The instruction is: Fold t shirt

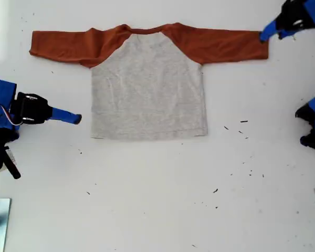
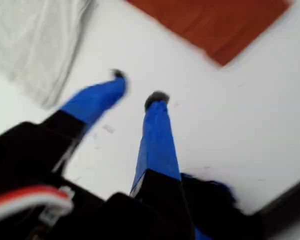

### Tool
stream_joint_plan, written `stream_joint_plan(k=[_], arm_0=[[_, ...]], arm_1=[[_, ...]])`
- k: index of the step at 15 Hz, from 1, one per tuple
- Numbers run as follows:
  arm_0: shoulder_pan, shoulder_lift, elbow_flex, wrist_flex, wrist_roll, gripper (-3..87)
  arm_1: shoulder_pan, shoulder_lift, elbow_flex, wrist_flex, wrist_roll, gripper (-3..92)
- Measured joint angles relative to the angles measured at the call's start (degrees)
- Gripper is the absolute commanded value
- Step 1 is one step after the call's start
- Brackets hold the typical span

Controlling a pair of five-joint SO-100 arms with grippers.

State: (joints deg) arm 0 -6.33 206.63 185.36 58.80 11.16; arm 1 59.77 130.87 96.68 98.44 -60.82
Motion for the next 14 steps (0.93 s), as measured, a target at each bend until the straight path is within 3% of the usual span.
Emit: stream_joint_plan(k=[4,8,11,12,13,14], arm_0=[[1.7,0.0,0.0,0.0,0.0,1.8],[1.8,0.0,0.0,0.0,0.0,1.8],[1.8,0.0,0.0,0.0,0.0,1.8],[1.8,0.0,0.0,0.0,0.0,1.7],[1.8,0.0,0.0,0.0,0.0,1.6],[1.8,0.0,0.0,0.0,0.0,1.5]], arm_1=[[11.6,-9.8,-2.5,-4.7,-10.1,38.3],[16.3,-14.8,16.2,-25.5,-12.0,38.3],[16.4,-20.9,25.2,-39.7,-12.0,32.3],[16.6,-22.9,26.2,-43.0,-12.0,22.5],[16.6,-25.0,27.2,-46.1,-12.0,3.4],[16.6,-28.0,27.2,-47.5,-12.0,3.2]])
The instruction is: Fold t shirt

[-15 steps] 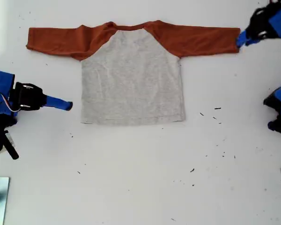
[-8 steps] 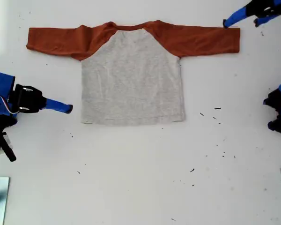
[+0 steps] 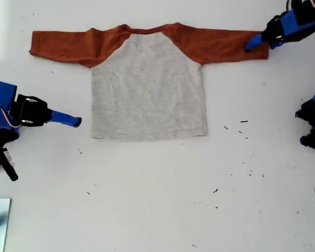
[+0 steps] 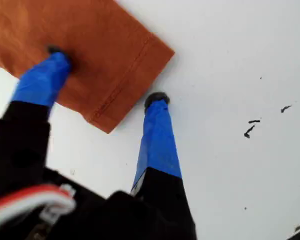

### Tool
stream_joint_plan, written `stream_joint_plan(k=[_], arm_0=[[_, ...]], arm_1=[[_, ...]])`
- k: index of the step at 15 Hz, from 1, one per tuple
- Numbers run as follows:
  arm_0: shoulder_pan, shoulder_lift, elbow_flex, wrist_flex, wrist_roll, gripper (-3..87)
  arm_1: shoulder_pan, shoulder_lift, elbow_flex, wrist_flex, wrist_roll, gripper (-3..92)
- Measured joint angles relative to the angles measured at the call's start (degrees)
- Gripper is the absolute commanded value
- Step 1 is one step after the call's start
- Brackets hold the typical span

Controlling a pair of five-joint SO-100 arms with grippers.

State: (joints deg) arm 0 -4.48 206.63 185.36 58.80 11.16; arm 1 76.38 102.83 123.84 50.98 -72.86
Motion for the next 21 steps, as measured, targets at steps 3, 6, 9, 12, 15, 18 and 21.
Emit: stream_joint_plan(k=[3,6,9,12,15,18,21], arm_0=[[0.0,0.0,0.0,0.0,0.0,1.5],[0.0,0.0,0.0,0.0,0.0,1.4],[0.0,0.0,0.0,0.0,0.0,1.4],[0.0,0.0,0.0,0.0,0.0,0.1],[0.0,0.0,0.0,0.0,0.0,-0.2],[0.0,0.0,0.0,0.0,0.0,0.2],[0.0,0.0,0.0,0.0,0.0,1.9]], arm_1=[[-0.3,-4.0,-3.4,-1.2,0.2,3.1],[-1.3,-0.8,-9.1,4.4,0.1,3.1],[-2.8,7.6,-19.2,20.5,0.1,3.0],[-19.5,8.0,-35.4,29.1,3.6,3.0],[-43.2,-4.7,-51.6,26.5,14.2,9.6],[-60.8,-18.9,-67.1,22.9,23.7,24.8],[-60.5,-8.8,-62.9,27.3,25.5,14.5]])
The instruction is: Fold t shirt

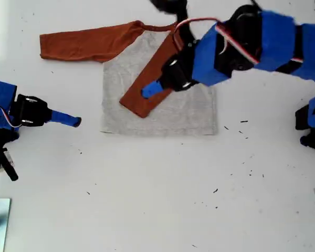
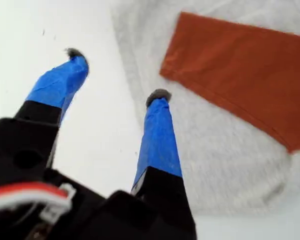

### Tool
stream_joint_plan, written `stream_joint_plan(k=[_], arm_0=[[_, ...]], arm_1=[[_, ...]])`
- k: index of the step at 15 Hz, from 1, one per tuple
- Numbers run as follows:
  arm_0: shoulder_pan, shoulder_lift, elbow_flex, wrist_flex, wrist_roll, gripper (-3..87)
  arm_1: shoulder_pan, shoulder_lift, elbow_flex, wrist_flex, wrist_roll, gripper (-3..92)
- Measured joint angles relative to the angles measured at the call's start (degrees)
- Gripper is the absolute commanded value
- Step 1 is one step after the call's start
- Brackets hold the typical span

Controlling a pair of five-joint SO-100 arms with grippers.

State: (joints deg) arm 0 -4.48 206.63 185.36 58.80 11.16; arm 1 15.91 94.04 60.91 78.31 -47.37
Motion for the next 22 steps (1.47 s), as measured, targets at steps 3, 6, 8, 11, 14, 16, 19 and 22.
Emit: stream_joint_plan(k=[3,6,8,11,14,16,19,22], arm_0=[[-1.8,0.0,0.0,0.0,0.0,-0.2],[-1.9,0.0,0.0,0.0,-1.0,-0.3],[-2.7,-0.7,-0.1,-2.1,-4.5,-0.3],[-8.7,-22.0,-16.3,0.7,-7.4,-0.3],[-24.9,-58.1,-48.5,19.5,0.0,15.4],[-36.0,-66.3,-57.0,22.0,3.6,22.5],[-44.6,-73.7,-63.7,22.9,5.8,23.3],[-60.1,-76.2,-65.3,24.1,13.6,26.3]], arm_1=[[17.0,26.9,28.2,3.4,-3.9,3.6],[31.1,57.0,72.9,-6.3,-4.6,3.5],[31.1,64.2,94.7,-12.7,-4.6,3.5],[31.1,67.1,101.7,-17.6,-4.5,3.5],[31.0,68.0,102.8,-18.0,-4.7,3.5],[30.4,68.6,103.9,-18.0,-4.7,3.5],[30.4,72.3,105.3,-18.0,-4.7,3.5],[29.9,75.7,106.6,-18.0,-4.7,3.5]])
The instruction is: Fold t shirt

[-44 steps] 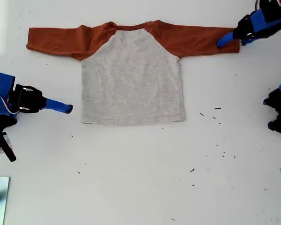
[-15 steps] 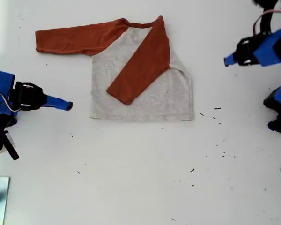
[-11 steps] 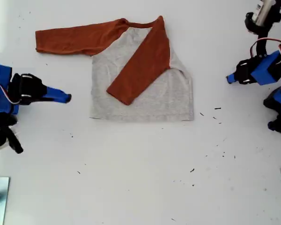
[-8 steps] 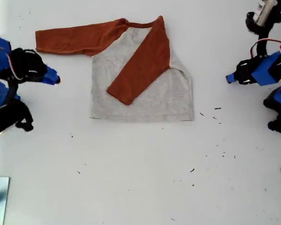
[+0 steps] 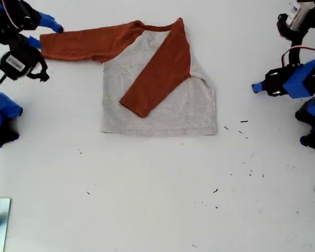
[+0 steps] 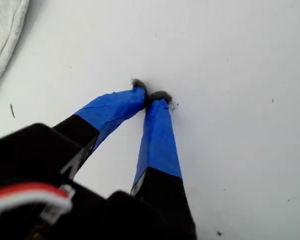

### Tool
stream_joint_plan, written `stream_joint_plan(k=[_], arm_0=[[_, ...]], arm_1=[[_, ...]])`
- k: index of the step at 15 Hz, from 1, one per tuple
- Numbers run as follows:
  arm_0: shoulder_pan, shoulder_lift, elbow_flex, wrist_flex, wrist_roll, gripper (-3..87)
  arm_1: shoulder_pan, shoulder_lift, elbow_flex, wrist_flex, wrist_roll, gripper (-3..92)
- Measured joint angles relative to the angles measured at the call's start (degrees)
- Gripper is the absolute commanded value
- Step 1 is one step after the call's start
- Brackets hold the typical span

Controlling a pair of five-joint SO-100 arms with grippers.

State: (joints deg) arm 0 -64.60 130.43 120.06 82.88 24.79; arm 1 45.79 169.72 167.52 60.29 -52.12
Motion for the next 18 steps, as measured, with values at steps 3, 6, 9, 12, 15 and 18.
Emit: stream_joint_plan(k=[3,6,9,12,15,18], arm_0=[[-12.6,-4.0,-0.1,-0.5,4.0,28.1],[-14.6,-5.8,5.4,-4.7,3.5,28.0],[-13.2,-10.2,14.7,-13.8,0.4,28.0],[-10.9,-15.8,17.8,-22.1,-1.1,23.1],[-10.9,-22.8,17.7,-27.2,-1.1,-0.3],[-10.8,-21.8,17.2,-28.3,-1.1,-0.4]], arm_1=[[-0.8,8.3,2.5,2.4,0.0,3.5],[-1.8,12.7,3.5,4.7,0.0,3.5],[-1.8,12.7,3.5,4.7,0.0,3.5],[-1.9,12.7,3.5,4.7,0.0,3.5],[-2.7,12.9,3.5,4.7,0.0,3.5],[-2.7,12.9,3.5,4.7,0.0,3.5]])
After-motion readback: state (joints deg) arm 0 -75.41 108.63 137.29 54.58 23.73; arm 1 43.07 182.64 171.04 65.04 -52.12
